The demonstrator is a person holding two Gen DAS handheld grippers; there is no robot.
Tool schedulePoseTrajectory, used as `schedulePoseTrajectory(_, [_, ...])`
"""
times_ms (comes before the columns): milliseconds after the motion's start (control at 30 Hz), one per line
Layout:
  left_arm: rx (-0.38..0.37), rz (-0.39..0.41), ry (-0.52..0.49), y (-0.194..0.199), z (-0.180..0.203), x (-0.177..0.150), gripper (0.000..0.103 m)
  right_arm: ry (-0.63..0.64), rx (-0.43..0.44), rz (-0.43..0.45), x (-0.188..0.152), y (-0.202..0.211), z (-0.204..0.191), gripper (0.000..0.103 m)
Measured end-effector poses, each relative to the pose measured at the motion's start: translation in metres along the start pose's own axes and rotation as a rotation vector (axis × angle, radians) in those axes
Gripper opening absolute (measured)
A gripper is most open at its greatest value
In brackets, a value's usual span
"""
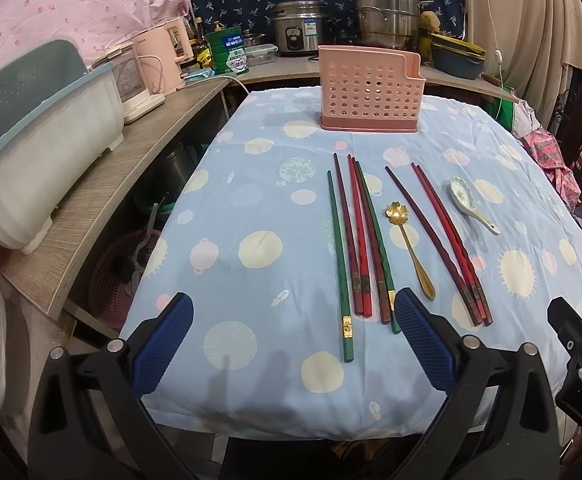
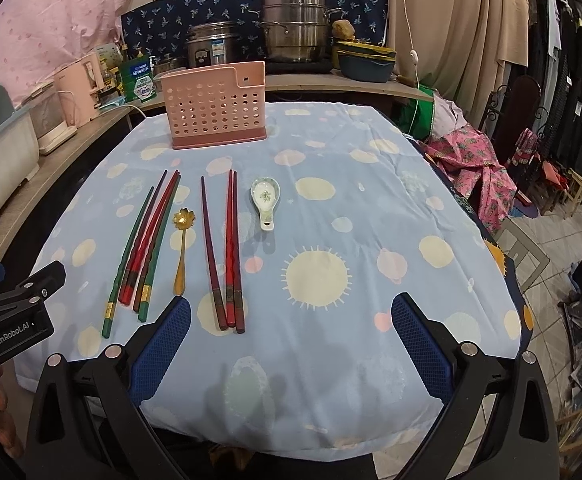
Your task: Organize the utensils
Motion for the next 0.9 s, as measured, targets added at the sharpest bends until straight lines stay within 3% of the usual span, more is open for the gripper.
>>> schedulePoseTrajectory(900, [0.002,-0.010,0.007,-0.0020,-0.0058,-0.0014,0.096,-0.011,0.002,0.001,-0.0035,0.0024,-0.0021,0.096])
Point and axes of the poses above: each gripper's, at about its wrist camera, not at the fingertips, and y roughly against the way its jaws point, z to its right, x to its top, the point moved 9 cm from there along -y, roughly the way its jaws point, and after that the axes turned 14 degrees about y, right-handed, at the moved point
